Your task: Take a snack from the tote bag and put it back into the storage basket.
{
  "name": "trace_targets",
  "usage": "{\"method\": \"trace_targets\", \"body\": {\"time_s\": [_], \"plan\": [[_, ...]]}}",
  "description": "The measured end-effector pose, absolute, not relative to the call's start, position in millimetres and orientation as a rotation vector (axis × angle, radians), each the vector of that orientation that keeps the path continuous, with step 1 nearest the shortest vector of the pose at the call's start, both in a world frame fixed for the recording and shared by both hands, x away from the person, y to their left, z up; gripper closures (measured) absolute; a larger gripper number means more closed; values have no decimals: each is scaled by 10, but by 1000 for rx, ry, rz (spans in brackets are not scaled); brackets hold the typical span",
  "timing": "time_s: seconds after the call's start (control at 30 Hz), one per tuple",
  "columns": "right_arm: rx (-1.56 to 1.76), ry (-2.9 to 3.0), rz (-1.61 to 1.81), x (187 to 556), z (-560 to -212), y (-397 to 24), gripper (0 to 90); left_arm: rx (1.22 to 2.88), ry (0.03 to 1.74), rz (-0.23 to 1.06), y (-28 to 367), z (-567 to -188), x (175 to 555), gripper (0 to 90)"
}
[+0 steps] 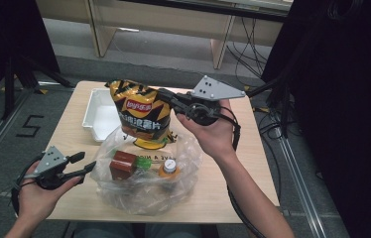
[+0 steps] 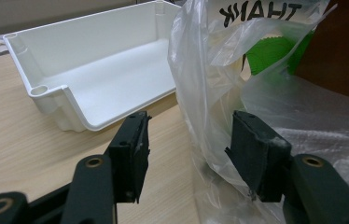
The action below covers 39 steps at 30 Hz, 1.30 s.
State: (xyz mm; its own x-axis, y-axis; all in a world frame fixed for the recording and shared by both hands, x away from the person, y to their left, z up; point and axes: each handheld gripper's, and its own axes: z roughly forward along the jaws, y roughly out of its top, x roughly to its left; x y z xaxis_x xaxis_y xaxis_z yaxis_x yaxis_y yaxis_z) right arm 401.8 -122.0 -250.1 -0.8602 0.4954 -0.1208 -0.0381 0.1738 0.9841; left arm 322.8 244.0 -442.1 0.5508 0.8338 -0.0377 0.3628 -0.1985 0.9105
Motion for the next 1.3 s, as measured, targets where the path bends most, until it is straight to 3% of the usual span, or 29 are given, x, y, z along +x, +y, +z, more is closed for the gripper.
{"method": "trace_targets", "body": {"time_s": [1.3], "plan": [[479,1973,1746,4458,-2113,-913,900,1793,978,578,2457,-4445,3240,467]]}}
